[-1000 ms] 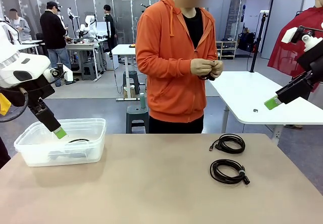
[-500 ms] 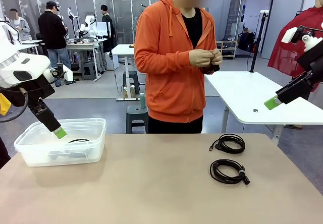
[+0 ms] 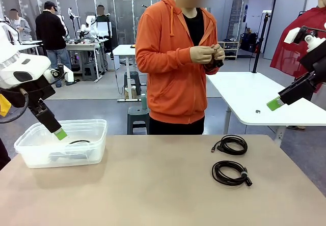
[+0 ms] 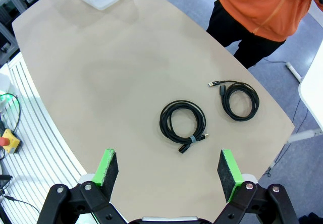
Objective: Organize and store the cables.
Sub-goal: Place the Power Cable into the Organizing box.
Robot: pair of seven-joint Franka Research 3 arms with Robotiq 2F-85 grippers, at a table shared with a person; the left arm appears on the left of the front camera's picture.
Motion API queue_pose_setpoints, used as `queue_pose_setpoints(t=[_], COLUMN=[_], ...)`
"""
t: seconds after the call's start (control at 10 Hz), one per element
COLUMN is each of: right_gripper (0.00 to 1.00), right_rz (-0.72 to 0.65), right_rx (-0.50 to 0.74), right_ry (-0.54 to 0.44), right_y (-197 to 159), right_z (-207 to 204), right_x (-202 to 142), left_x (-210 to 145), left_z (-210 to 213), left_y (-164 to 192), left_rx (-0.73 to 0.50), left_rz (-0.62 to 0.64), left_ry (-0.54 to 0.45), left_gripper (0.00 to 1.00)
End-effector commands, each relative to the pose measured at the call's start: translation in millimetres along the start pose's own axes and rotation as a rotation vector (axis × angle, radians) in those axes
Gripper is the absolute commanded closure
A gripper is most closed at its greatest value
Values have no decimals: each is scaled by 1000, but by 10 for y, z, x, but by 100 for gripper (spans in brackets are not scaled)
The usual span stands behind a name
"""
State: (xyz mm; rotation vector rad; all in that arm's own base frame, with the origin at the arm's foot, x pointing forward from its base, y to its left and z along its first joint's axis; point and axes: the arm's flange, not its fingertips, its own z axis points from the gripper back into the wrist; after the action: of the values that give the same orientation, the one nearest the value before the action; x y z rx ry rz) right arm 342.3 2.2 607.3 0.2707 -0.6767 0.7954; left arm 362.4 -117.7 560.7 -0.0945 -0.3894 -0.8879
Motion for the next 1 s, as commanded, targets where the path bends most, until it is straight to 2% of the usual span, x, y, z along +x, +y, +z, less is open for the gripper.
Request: queue_pose_setpoints(t=[0.0,0.9], right_gripper=[0,0], right_rz=[4,4], right_rx=[4,4], right_ry=[-1,-1], right_y=[-4,-4], right_z=[-2,-2], right_x=[-4,-4], left_x=[2,2], left_z=[44,44], left_y=[-13,-13], left_rx=[-2,-2], left_rz=[14,14], left_ry=[19,19], left_gripper=[4,4])
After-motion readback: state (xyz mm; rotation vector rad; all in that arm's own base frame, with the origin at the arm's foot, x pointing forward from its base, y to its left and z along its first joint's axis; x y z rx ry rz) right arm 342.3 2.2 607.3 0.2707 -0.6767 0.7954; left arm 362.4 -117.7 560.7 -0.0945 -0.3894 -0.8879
